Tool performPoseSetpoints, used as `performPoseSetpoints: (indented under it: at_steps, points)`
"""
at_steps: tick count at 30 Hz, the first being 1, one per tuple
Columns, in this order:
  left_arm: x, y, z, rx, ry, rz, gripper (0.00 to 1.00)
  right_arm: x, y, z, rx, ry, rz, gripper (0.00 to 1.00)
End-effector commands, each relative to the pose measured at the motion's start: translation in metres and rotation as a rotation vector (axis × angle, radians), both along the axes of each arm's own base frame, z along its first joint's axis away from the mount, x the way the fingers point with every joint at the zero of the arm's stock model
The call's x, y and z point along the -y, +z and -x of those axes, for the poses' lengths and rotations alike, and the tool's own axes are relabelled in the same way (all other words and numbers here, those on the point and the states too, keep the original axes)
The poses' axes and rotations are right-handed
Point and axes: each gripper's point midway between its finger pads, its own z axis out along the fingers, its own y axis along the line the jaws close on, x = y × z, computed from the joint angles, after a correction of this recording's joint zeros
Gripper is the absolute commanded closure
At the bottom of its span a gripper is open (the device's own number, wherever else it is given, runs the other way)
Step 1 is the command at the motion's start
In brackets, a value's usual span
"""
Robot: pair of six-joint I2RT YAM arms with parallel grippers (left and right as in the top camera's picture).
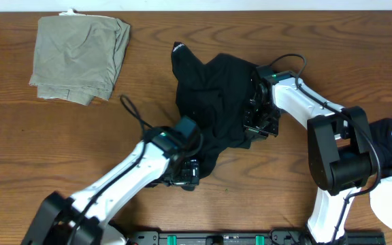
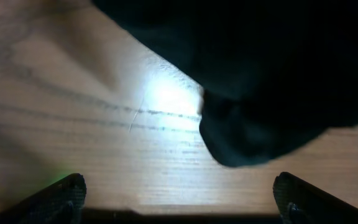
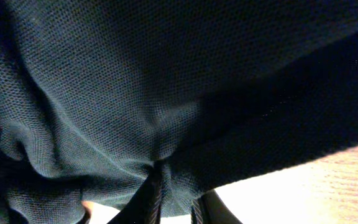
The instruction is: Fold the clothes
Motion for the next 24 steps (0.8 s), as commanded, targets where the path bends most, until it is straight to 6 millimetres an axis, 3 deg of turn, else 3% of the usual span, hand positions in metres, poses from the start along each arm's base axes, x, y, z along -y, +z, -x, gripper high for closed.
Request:
performPoseSetpoints:
  at_steps: [1,12,24]
  points:
    - [-0.002,-0.008,0.001,-0.002,-0.01,-0.042,0.02,0.008,-0.012,0.006,-0.028,0.023,0.027,0.84]
    - [0.029,-0.009,-0.003,0.083,-0.1,0.021,0.02,0.008,-0.012,0.004,-0.019,0.025,0.023,0.83]
    - [0.021,-0.029,-0.003,0.056,-0.11,-0.068,0.02,0.008,-0.012,0.004,-0.019,0.024,0.023,0.83]
